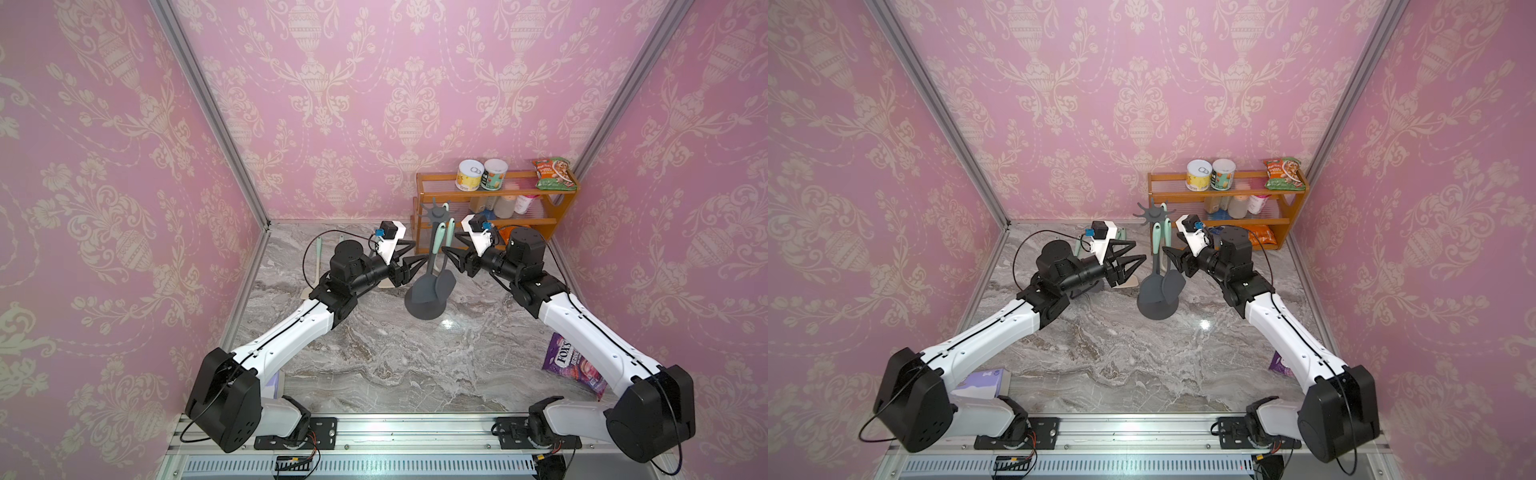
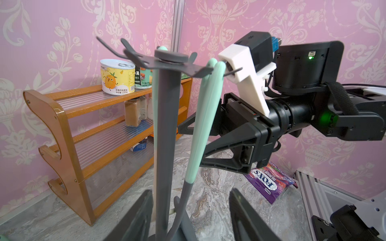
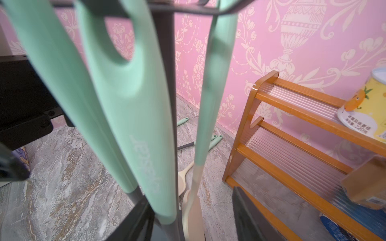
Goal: Take the spatula off the kitchen utensil rack
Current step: Take off the spatula from the rack.
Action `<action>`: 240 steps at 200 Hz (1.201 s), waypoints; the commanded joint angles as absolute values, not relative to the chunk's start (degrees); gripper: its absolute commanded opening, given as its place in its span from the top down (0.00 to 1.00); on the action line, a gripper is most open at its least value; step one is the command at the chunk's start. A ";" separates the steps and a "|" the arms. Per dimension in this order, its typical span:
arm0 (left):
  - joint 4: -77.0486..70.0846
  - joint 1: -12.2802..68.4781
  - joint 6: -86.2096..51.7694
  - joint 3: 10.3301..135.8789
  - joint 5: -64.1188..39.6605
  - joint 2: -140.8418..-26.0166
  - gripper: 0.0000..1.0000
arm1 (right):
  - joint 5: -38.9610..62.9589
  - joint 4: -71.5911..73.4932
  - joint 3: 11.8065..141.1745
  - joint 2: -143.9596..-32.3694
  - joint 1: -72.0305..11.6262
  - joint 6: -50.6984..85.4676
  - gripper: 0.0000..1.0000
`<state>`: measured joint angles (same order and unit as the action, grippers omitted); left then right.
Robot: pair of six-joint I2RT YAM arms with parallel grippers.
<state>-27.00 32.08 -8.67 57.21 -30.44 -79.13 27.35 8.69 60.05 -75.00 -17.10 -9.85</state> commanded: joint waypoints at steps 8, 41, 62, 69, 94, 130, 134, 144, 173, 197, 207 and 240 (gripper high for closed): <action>-30.14 34.52 -5.84 57.80 -24.84 -80.76 0.39 | 31.28 14.11 61.22 -76.69 -16.13 -7.97 0.43; -28.48 38.60 -1.25 60.55 -17.79 -83.66 0.39 | 32.90 18.18 60.28 -78.28 -15.82 -6.15 0.52; -28.12 41.99 2.88 61.80 -9.59 -85.22 0.39 | 33.82 19.63 59.67 -78.32 -15.51 -5.01 0.59; -28.90 42.91 3.31 61.81 -7.97 -85.63 0.39 | 34.21 19.60 59.49 -78.23 -15.55 -4.92 0.62; -30.68 44.78 4.57 61.99 -1.22 -86.76 0.39 | 34.64 20.33 58.14 -77.39 -15.56 -3.91 0.66; -34.80 45.46 4.93 61.33 3.29 -88.19 0.41 | 34.30 19.84 56.74 -76.04 -15.56 -3.94 0.75; -34.82 45.52 5.03 61.40 3.81 -88.26 0.42 | 34.28 19.71 56.65 -75.85 -15.56 -4.02 0.76; -35.13 45.60 5.36 61.65 4.46 -88.74 0.45 | 34.21 19.60 56.43 -75.59 -15.56 -4.04 0.78; -34.89 45.61 5.67 62.78 4.00 -89.77 0.55 | 34.11 18.88 56.23 -75.15 -15.56 -4.22 0.84; -33.54 45.61 5.44 63.52 4.27 -89.66 0.66 | 34.09 18.38 56.40 -74.97 -15.54 -4.26 0.87; -33.31 45.61 5.40 63.53 4.64 -89.46 0.68 | 34.09 18.28 56.43 -74.88 -15.56 -4.13 0.88; -32.31 45.59 5.19 63.33 4.91 -88.62 0.79 | 33.87 18.37 56.27 -74.88 -15.57 -3.53 0.92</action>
<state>-33.08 45.58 4.69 61.41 2.98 -89.47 33.69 18.06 56.62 -76.55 -15.84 -4.47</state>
